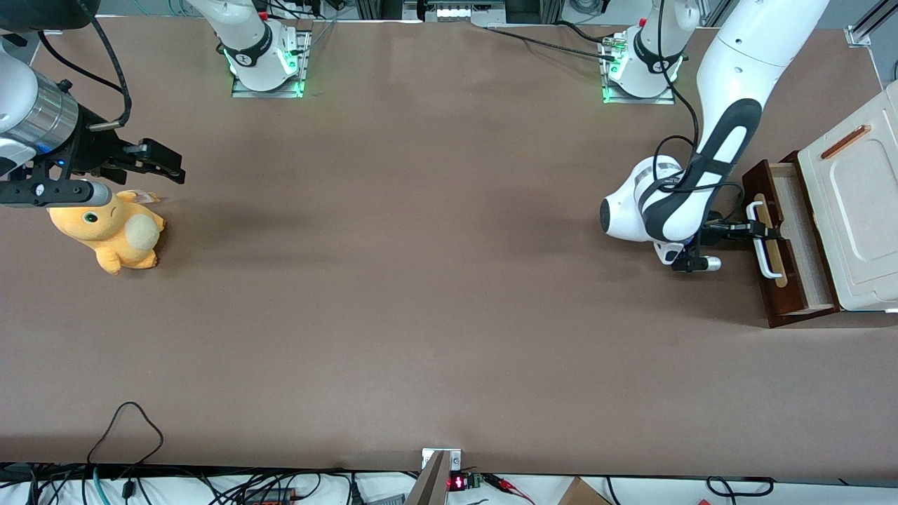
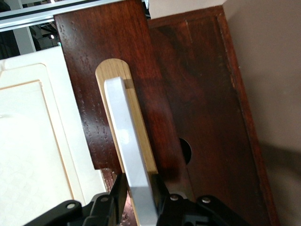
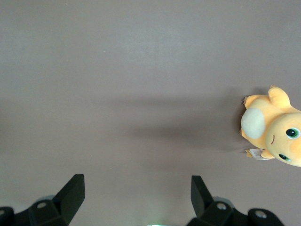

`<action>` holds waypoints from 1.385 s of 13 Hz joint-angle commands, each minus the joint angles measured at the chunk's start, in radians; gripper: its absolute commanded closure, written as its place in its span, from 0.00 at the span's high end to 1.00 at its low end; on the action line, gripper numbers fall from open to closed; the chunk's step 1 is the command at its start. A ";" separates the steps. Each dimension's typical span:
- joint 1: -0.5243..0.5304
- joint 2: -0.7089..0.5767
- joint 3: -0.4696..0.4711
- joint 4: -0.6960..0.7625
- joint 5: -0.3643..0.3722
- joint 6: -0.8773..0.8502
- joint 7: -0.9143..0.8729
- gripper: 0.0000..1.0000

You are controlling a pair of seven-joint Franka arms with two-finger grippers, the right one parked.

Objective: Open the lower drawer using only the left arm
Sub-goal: 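Pull the handle with the left gripper, sliding the drawer outward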

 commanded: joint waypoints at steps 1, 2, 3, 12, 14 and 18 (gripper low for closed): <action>-0.050 0.009 -0.062 0.052 -0.065 0.055 0.074 0.00; -0.052 0.010 -0.062 0.052 -0.065 0.056 0.074 0.00; -0.052 0.012 -0.062 0.056 -0.065 0.056 0.074 0.00; -0.052 0.004 -0.064 0.061 -0.090 0.058 0.111 1.00; -0.055 -0.002 -0.083 0.104 -0.157 0.058 0.112 1.00; -0.056 -0.105 -0.110 0.221 -0.426 0.088 0.100 1.00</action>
